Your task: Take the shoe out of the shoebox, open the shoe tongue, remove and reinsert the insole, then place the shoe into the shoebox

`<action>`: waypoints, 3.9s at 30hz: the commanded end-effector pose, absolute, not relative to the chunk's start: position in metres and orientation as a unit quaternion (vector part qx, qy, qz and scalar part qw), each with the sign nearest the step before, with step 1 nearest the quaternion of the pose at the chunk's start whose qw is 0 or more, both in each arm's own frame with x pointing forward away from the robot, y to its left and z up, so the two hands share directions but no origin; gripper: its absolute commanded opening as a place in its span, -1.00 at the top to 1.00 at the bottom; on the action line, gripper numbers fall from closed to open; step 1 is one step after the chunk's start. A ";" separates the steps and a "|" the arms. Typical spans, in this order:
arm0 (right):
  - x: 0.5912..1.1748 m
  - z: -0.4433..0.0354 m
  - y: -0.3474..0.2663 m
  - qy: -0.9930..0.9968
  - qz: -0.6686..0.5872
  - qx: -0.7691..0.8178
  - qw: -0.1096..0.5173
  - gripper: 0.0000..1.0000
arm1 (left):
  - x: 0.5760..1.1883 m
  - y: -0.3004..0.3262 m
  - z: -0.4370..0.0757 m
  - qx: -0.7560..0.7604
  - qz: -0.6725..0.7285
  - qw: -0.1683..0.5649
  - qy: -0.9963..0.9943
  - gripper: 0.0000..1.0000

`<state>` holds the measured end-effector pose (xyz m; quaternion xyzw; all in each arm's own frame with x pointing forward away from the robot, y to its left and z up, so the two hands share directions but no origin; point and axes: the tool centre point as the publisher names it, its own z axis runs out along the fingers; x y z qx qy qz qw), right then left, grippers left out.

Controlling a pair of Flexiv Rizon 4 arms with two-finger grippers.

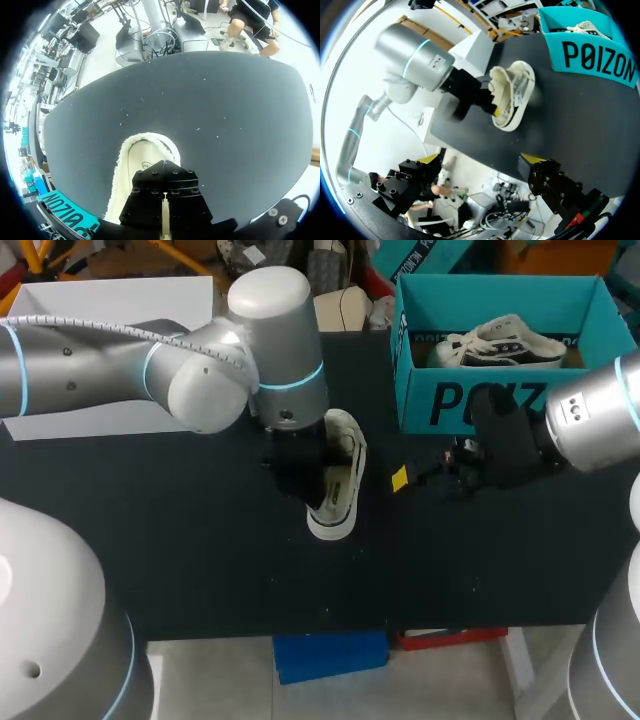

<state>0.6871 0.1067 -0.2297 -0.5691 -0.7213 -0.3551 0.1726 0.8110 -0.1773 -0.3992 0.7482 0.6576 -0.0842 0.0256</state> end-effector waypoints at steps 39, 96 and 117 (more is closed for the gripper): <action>0.687 -0.229 0.107 -0.722 -0.354 -0.569 0.173 -1.00 | 0.901 -0.180 -0.283 0.448 -0.348 0.210 0.796 1.00; 0.687 -0.229 0.107 -0.722 -0.354 -0.569 0.173 -1.00 | 0.896 -0.200 -0.359 0.493 -0.314 0.108 0.804 1.00; 0.687 -0.229 0.107 -0.722 -0.354 -0.569 0.173 -1.00 | 0.879 -0.149 -0.311 0.699 -0.060 0.069 0.709 -0.78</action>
